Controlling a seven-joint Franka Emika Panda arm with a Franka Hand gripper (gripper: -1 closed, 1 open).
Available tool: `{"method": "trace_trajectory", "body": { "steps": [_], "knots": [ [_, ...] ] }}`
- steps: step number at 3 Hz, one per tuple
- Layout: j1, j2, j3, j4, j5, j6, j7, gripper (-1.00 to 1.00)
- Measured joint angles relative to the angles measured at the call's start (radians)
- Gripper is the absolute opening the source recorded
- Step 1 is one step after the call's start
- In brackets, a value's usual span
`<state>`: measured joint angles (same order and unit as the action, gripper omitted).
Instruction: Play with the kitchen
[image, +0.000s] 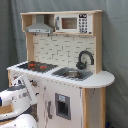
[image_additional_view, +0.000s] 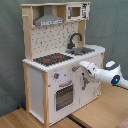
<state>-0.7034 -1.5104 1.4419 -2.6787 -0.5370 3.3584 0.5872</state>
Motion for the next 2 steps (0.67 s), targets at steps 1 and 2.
{"method": "trace_trajectory", "body": {
  "steps": [1,2],
  "knots": [
    [-0.073,0.000,-0.004,0.056,0.000,0.050,-0.007,1.00],
    [-0.108,0.000,-0.002,0.102,0.000,0.082,-0.083,1.00]
  ]
}}
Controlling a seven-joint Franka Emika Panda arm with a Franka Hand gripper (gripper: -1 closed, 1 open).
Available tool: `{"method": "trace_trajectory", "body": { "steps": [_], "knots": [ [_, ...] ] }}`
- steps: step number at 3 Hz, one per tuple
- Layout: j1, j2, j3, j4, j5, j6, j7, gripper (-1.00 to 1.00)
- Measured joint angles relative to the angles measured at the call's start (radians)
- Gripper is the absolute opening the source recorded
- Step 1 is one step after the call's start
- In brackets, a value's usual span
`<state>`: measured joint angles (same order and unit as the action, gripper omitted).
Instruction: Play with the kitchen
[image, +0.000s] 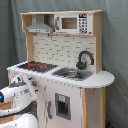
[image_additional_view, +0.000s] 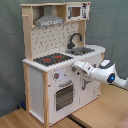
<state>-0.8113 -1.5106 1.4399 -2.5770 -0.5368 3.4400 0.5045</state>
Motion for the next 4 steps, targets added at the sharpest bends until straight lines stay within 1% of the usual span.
{"method": "trace_trajectory", "body": {
  "steps": [1,2,3,4],
  "knots": [
    [-0.033,0.000,0.012,0.009,0.027,0.024,-0.075,1.00],
    [-0.034,0.000,0.013,0.009,0.029,0.024,-0.075,-1.00],
    [-0.035,0.000,0.009,0.016,0.048,0.025,-0.076,-1.00],
    [-0.035,0.001,0.014,0.018,0.079,0.020,-0.185,-1.00]
  ]
}}
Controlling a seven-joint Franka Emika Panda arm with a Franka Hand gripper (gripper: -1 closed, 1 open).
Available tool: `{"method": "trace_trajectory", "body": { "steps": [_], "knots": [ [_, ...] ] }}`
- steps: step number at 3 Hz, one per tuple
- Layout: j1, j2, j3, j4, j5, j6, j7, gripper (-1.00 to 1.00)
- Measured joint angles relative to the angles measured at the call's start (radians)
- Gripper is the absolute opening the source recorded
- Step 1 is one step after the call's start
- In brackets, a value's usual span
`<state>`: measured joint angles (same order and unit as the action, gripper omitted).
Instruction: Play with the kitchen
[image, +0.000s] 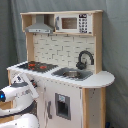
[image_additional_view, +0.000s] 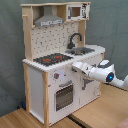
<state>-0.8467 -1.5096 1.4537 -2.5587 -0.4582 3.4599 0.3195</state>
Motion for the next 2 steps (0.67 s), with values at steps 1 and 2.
{"method": "trace_trajectory", "body": {
  "steps": [1,2],
  "knots": [
    [0.001,0.000,0.001,0.000,0.000,-0.004,-0.103,-1.00],
    [0.003,0.000,0.002,0.001,0.000,-0.011,-0.222,-1.00]
  ]
}}
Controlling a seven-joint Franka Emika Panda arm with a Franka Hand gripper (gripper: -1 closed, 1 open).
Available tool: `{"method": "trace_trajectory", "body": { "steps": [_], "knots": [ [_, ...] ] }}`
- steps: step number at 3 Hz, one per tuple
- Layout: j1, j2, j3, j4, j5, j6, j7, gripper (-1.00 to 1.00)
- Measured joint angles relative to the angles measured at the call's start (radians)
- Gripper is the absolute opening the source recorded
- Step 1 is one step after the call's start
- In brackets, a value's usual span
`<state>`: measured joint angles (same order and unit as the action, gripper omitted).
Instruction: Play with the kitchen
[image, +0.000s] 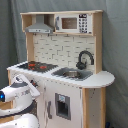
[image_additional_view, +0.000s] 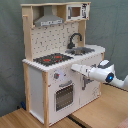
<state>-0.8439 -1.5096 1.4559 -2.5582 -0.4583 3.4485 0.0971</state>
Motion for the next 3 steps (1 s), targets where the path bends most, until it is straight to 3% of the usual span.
{"method": "trace_trajectory", "body": {
  "steps": [3],
  "knots": [
    [0.008,0.000,0.004,0.004,0.000,-0.034,-0.332,-1.00]
  ]
}}
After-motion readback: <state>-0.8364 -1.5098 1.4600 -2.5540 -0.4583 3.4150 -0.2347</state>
